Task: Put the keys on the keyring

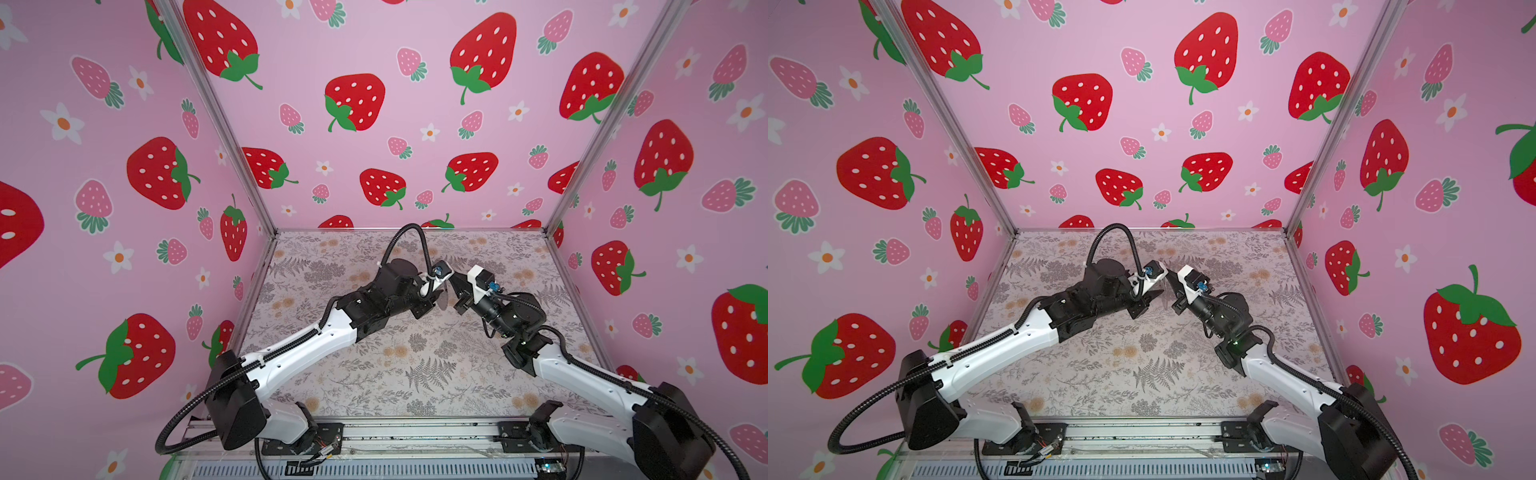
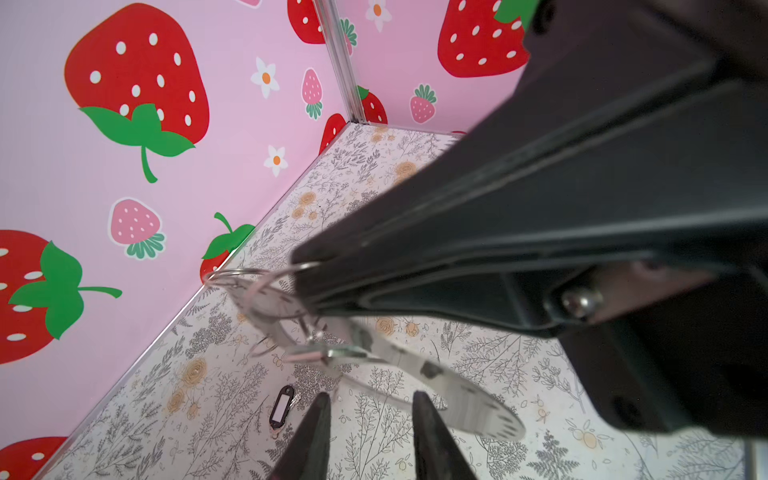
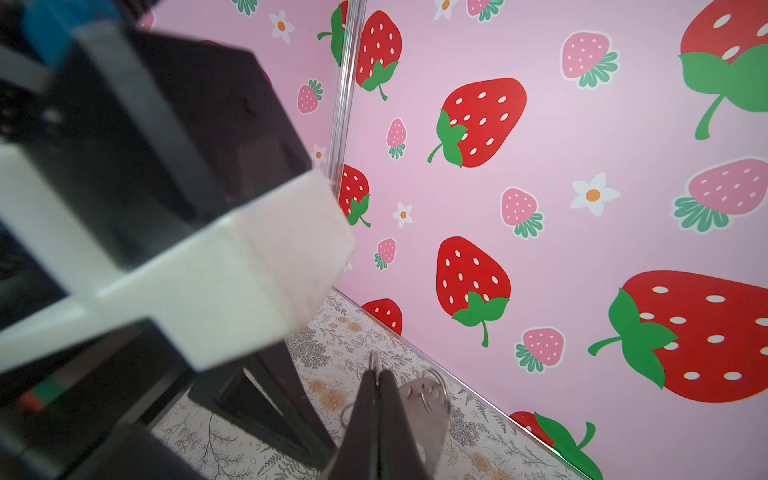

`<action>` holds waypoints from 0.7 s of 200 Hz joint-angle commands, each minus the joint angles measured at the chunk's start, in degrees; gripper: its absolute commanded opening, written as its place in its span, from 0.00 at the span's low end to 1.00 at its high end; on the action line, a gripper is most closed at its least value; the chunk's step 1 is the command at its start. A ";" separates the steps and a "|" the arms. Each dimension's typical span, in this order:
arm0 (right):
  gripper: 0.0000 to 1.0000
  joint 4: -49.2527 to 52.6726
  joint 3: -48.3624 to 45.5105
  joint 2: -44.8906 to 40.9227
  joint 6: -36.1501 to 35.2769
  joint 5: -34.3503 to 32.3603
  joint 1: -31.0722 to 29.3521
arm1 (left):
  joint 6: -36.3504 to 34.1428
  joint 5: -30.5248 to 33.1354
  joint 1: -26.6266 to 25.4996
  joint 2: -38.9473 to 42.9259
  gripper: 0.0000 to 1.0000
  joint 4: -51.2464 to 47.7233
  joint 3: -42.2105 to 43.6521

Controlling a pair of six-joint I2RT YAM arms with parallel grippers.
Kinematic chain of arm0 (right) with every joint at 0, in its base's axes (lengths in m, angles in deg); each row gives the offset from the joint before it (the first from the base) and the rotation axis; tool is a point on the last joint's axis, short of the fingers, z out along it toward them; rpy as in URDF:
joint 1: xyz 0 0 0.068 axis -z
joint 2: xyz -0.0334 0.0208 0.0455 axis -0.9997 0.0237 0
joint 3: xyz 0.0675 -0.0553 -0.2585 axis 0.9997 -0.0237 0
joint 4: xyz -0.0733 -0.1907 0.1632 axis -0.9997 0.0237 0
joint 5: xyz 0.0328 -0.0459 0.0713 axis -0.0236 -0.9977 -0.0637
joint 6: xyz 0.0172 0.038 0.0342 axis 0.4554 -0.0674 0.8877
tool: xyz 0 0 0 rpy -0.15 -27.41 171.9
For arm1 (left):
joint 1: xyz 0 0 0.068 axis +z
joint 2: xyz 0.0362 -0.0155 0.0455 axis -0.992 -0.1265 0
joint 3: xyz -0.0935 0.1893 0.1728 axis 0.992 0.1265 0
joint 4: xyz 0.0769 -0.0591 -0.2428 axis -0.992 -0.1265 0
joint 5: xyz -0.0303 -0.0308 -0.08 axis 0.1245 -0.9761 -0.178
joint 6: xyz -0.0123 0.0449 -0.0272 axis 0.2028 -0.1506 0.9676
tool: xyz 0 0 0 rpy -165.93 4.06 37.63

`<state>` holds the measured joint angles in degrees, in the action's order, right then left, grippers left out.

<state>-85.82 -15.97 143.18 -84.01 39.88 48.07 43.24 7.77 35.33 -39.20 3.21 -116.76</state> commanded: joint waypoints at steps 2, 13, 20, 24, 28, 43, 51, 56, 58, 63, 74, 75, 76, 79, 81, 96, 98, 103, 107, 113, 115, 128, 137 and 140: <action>0.00 -4.66 -1.05 -1.34 -0.18 4.57 0.80 | -0.51 -4.73 3.58 5.35 0.38 -0.12 1.09; 0.00 -5.79 -1.23 -1.34 -0.01 8.19 1.50 | -0.95 -9.52 5.29 6.84 0.38 -0.35 1.48; 0.00 -6.73 -1.36 -1.35 0.17 10.42 1.84 | -0.81 -12.17 6.40 7.46 0.38 -0.45 1.50; 0.00 -7.29 -1.45 -1.19 0.16 11.84 2.02 | -0.57 -13.55 6.89 7.65 0.38 -0.40 1.42; 0.00 -7.66 -1.50 -1.19 0.15 12.87 2.08 | -0.46 -14.99 7.43 7.92 0.38 -0.35 1.28; 0.00 -8.42 -1.47 -1.19 0.44 14.60 2.25 | -0.45 -18.88 8.53 8.35 0.37 -0.50 0.56; 0.00 -8.68 -1.47 -1.21 0.57 15.63 2.41 | -0.60 -20.55 8.76 8.25 0.37 -0.61 0.27; 0.00 -8.84 -1.34 -1.12 0.69 16.20 2.43 | -0.73 -21.44 8.88 8.06 0.37 -0.83 -0.12; 0.00 -8.95 -1.38 -1.10 0.77 16.33 2.43 | -0.77 -21.69 8.89 7.97 0.37 -0.93 -0.28; 0.00 -9.29 -1.36 -1.10 1.00 16.86 2.43 | -0.78 -22.28 8.90 7.66 0.37 -1.17 -0.68; 0.00 -9.95 -1.37 -1.02 1.31 18.58 2.52 | -0.95 -24.37 8.90 7.08 0.36 -1.44 -1.27; 0.00 -9.98 -1.36 -1.01 1.40 18.72 2.52 | -0.91 -24.58 8.90 6.98 0.36 -1.45 -1.30; 0.00 -10.04 -1.36 -1.01 1.41 18.84 2.52 | -0.89 -24.68 8.90 6.93 0.36 -1.46 -1.35; 0.00 -10.13 -1.28 -0.99 1.52 19.15 2.52 | -0.91 -25.14 8.90 6.79 0.36 -1.39 -1.45; 0.00 -10.17 -1.23 -0.87 1.57 19.31 2.52 | -0.84 -25.45 8.90 6.75 0.35 -1.31 -1.53; 0.00 -10.74 -1.23 -0.81 1.67 21.47 2.52 | -0.74 -27.49 8.83 5.95 0.34 -1.11 -1.98; 0.00 -10.83 -1.24 -0.83 1.67 21.73 2.52 | -0.71 -27.64 8.88 5.86 0.34 -1.11 -2.01; 0.00 -11.16 -1.33 -0.84 1.82 22.26 2.52 | -0.61 -28.04 8.88 5.72 0.33 -1.11 -2.22; 0.00 -11.35 -1.36 -0.85 1.92 22.71 2.52 | -0.68 -28.43 8.90 5.51 0.32 -1.16 -2.29; 0.00 -11.41 -1.24 -1.00 1.94 23.43 2.52 | -0.85 -29.09 8.90 5.42 0.32 -1.27 -2.46; 0.00 -11.41 -1.22 -1.01 1.94 23.56 2.52 | -0.98 -29.27 8.90 5.40 0.31 -1.28 -2.46; 0.00 -11.06 -1.16 -1.07 2.11 23.95 2.52 | -0.96 -30.38 8.90 5.47 0.30 -1.14 -2.47; 0.00 -10.93 -1.15 -1.10 2.11 23.98 2.56 | -1.13 -30.76 8.90 5.73 0.28 -0.98 -2.31; 0.00 -10.82 -1.14 -1.10 2.11 23.90 2.53 | -1.09 -30.89 8.90 5.86 0.28 -0.94 -2.25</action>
<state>-93.14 -17.13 143.13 -83.23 61.01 50.40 43.06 -18.43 44.12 -34.13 1.79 -116.39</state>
